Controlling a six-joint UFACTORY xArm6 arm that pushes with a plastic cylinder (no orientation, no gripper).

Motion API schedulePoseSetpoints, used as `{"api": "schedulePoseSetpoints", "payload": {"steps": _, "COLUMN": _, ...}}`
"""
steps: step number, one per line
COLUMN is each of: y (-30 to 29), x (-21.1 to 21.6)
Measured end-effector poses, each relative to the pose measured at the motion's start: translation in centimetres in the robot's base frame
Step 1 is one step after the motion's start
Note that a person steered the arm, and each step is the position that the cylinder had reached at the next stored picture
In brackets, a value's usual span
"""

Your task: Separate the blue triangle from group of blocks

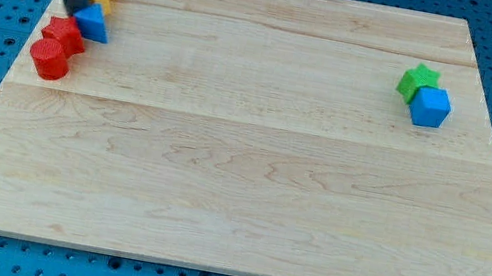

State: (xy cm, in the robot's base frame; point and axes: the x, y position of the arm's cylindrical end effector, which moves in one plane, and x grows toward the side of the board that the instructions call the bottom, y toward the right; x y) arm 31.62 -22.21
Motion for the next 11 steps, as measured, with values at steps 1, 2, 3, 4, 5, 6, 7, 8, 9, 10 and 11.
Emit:
{"api": "schedulePoseSetpoints", "payload": {"steps": 1, "y": 3.5, "x": 1.0}}
{"api": "schedulePoseSetpoints", "payload": {"steps": 2, "y": 3.5, "x": 2.5}}
{"api": "schedulePoseSetpoints", "payload": {"steps": 3, "y": 4.5, "x": 2.5}}
{"api": "schedulePoseSetpoints", "payload": {"steps": 4, "y": 4.7, "x": 3.7}}
{"api": "schedulePoseSetpoints", "payload": {"steps": 5, "y": 1.7, "x": 6.1}}
{"api": "schedulePoseSetpoints", "payload": {"steps": 6, "y": 1.2, "x": 8.6}}
{"api": "schedulePoseSetpoints", "payload": {"steps": 7, "y": 3.3, "x": 7.4}}
{"api": "schedulePoseSetpoints", "payload": {"steps": 8, "y": 5.8, "x": 5.1}}
{"api": "schedulePoseSetpoints", "payload": {"steps": 9, "y": 9.8, "x": 4.1}}
{"api": "schedulePoseSetpoints", "payload": {"steps": 10, "y": 14.4, "x": 4.0}}
{"api": "schedulePoseSetpoints", "payload": {"steps": 11, "y": 19.1, "x": 3.8}}
